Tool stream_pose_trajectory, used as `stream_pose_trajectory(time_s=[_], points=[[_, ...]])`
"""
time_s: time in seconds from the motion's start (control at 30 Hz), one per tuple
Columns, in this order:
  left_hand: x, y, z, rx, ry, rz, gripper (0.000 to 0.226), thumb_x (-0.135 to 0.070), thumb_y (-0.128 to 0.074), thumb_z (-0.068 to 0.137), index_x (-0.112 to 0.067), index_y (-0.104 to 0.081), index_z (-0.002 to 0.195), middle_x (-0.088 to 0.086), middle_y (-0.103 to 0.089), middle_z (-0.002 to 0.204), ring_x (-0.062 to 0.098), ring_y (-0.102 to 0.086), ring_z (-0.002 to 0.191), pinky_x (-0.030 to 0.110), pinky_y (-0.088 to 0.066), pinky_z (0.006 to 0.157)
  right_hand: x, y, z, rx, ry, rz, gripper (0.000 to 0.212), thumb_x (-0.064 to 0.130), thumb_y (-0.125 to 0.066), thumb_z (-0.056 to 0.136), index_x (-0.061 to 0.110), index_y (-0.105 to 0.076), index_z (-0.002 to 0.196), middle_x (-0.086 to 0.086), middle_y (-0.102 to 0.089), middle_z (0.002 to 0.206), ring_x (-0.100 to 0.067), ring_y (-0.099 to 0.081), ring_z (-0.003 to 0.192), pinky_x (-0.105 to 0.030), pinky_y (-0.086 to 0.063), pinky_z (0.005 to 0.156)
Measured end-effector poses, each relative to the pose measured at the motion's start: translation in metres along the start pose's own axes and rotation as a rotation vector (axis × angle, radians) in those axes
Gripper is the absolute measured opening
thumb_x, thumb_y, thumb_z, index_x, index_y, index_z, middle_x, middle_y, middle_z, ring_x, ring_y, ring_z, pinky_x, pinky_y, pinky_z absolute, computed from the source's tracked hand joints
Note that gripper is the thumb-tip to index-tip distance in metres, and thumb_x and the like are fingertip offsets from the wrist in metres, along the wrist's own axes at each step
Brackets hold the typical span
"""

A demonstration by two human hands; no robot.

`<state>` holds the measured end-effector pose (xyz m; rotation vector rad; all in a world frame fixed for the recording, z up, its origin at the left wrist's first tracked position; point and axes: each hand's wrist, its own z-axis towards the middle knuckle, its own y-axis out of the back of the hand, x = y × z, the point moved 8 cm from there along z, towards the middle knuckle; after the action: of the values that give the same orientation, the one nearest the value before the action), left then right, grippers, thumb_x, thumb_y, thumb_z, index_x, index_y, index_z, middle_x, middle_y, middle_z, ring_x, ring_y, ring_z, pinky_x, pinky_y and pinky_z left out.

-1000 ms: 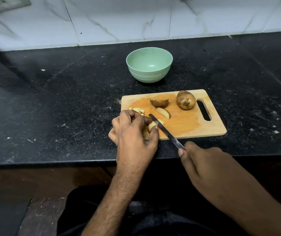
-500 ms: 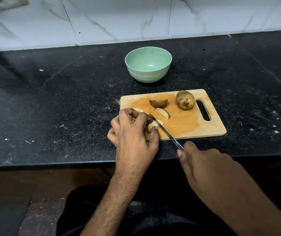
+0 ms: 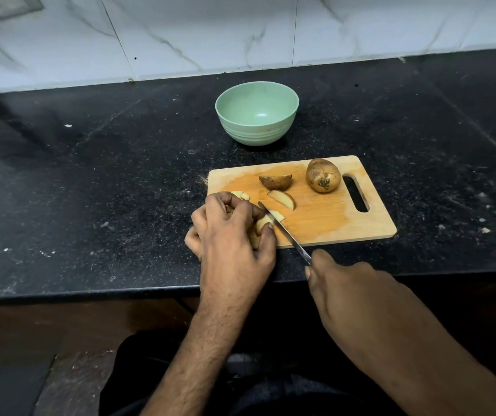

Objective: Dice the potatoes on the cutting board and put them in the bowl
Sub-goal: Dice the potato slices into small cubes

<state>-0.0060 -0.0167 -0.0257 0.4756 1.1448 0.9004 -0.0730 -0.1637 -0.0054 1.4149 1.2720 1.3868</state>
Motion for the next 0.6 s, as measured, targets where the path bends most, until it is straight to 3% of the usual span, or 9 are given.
stream_pose_trajectory(time_s=[0.17,0.4,0.6], points=[[0.001,0.001,0.0,-0.004,0.013,-0.017,0.017,-0.037,-0.072,0.08,-0.031,-0.065,0.094,-0.011,-0.038,0.115,0.007,-0.026,0.111,0.043,-0.026,0.095,-0.008,-0.003,0.014,0.037,0.02,0.044,0.026,0.045,-0.022,0.106,0.029,-0.043,0.105,0.005,-0.051,0.074,-0.013,-0.051,0.063,-0.035,-0.049,0.064],[0.003,0.0,0.001,0.002,0.041,-0.011,0.02,-0.041,-0.071,0.08,-0.031,-0.066,0.097,-0.009,-0.038,0.116,0.011,-0.03,0.115,0.04,-0.022,0.098,-0.03,-0.007,-0.018,0.178,-0.033,0.024,0.027,0.056,-0.014,0.101,0.036,-0.03,0.092,0.004,-0.053,0.074,-0.012,-0.054,0.061,-0.034,-0.053,0.068],[0.004,0.0,0.001,0.002,0.05,-0.026,0.023,-0.044,-0.073,0.08,-0.03,-0.066,0.098,-0.01,-0.037,0.115,0.008,-0.028,0.114,0.036,-0.02,0.097,-0.034,-0.003,-0.032,0.198,-0.054,0.004,0.03,0.058,-0.012,0.099,0.036,-0.031,0.094,0.003,-0.054,0.075,-0.012,-0.055,0.063,-0.031,-0.053,0.068]])
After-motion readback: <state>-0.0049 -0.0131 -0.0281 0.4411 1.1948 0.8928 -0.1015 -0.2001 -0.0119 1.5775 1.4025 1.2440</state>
